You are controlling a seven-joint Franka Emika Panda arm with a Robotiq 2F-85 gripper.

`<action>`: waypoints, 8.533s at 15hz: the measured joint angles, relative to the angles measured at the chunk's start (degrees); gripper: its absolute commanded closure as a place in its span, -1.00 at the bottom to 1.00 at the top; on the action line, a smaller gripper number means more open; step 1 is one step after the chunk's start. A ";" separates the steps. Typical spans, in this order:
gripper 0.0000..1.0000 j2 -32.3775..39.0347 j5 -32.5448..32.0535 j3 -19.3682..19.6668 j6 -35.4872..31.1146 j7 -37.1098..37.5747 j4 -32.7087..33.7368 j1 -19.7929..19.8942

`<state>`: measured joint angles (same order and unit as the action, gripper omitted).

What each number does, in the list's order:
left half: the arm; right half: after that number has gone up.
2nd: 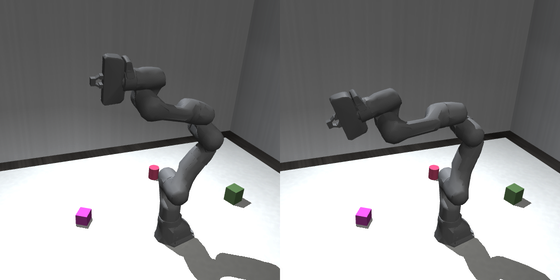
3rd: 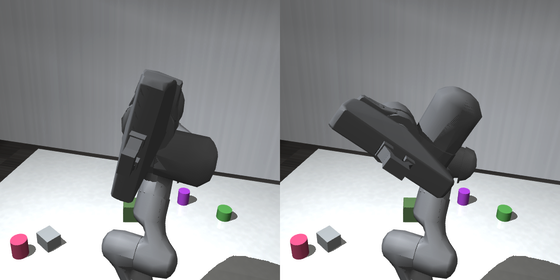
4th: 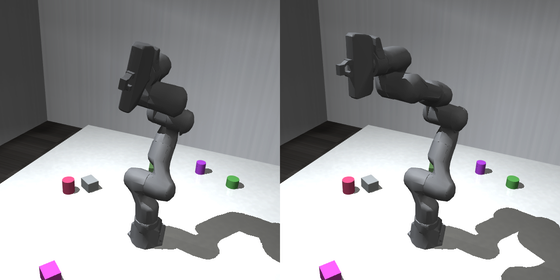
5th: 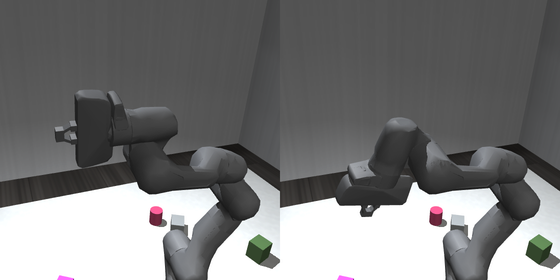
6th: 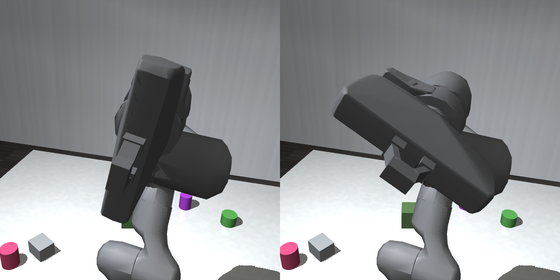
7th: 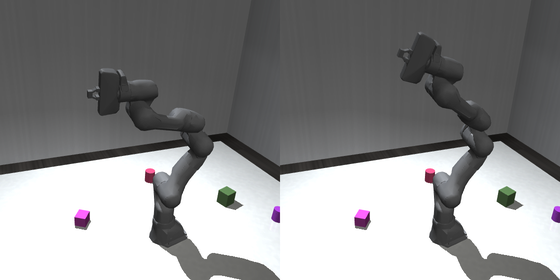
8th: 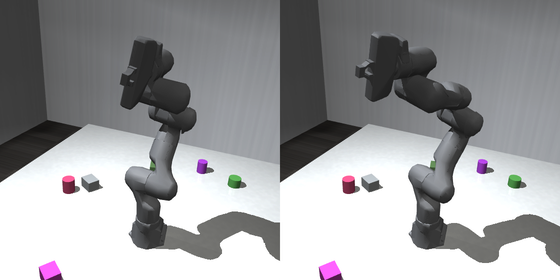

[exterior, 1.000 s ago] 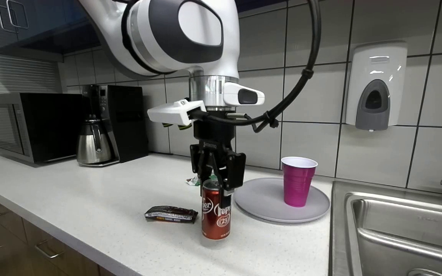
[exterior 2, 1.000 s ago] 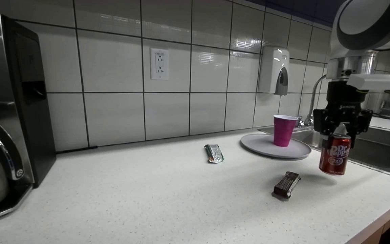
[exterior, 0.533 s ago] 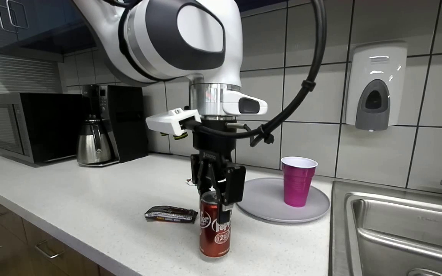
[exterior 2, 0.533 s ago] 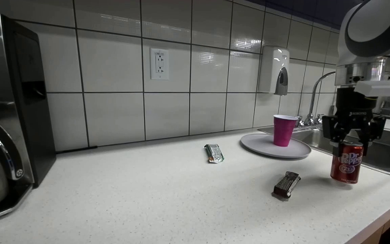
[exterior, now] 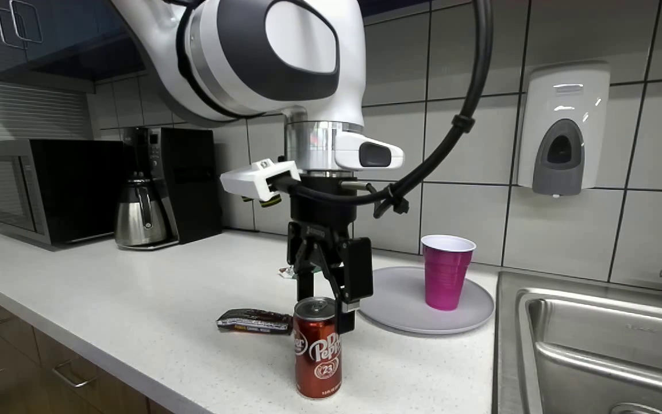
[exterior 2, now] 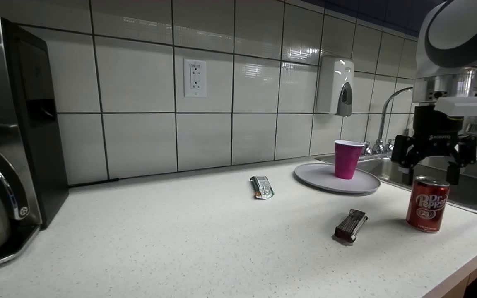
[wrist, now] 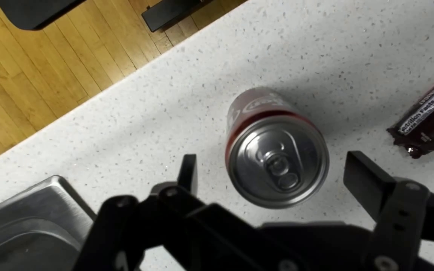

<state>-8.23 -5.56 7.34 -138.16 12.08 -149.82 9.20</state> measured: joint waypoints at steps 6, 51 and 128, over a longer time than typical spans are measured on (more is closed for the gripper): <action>-1.00 -2.53 0.00 0.14 0.00 0.07 1.22 0.38; -1.00 36.45 1.10 4.00 -0.21 8.09 48.74 0.42; 0.97 -0.48 -7.05 5.78 -8.74 14.69 5.49 10.17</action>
<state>-8.71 -12.61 13.12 -146.90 26.76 -144.33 19.37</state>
